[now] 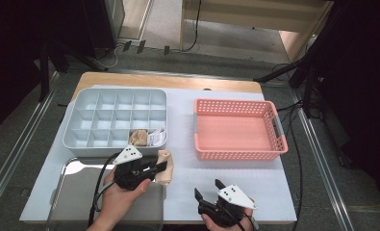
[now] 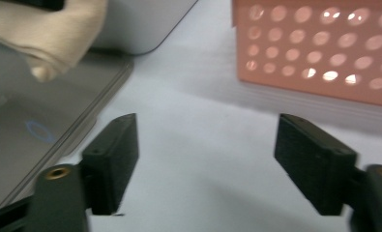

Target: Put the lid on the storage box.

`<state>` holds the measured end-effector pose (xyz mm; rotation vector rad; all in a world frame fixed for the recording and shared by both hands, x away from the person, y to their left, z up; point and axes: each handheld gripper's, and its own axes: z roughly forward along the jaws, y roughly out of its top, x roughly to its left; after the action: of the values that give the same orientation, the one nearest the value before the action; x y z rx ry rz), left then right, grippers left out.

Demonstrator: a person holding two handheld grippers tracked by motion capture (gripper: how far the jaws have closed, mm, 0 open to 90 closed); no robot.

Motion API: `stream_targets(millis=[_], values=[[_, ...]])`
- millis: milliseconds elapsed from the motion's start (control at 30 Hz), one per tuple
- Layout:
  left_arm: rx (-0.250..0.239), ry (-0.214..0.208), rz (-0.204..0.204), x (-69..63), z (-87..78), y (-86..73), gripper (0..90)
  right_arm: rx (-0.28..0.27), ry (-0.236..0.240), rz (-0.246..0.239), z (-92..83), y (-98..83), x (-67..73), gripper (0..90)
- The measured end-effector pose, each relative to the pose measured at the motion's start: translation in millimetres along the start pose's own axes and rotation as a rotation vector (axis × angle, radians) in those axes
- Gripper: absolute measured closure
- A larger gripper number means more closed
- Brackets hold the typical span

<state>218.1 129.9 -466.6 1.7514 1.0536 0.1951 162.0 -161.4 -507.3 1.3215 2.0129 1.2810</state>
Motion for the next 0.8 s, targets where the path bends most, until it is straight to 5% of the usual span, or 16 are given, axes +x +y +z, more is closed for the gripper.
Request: stream_targets(millis=[233, 467, 800], values=[[-0.038, 0.034, -0.001, 13.5, -16.0, 7.9, 75.4, -0.028, 0.008, 0.065, -3.4, 4.5, -23.2, 0.0], [-0.075, 0.067, -0.018, 28.3, -30.0, 14.6, 75.5, -0.031, -0.02, 0.083, -5.6, 4.8, -38.8, 0.0], [-0.128, 0.129, -0.056, 47.7, -44.4, 20.6, 75.4, -0.021, -0.019, 0.077, -4.2, 3.6, -38.3, 0.0]])
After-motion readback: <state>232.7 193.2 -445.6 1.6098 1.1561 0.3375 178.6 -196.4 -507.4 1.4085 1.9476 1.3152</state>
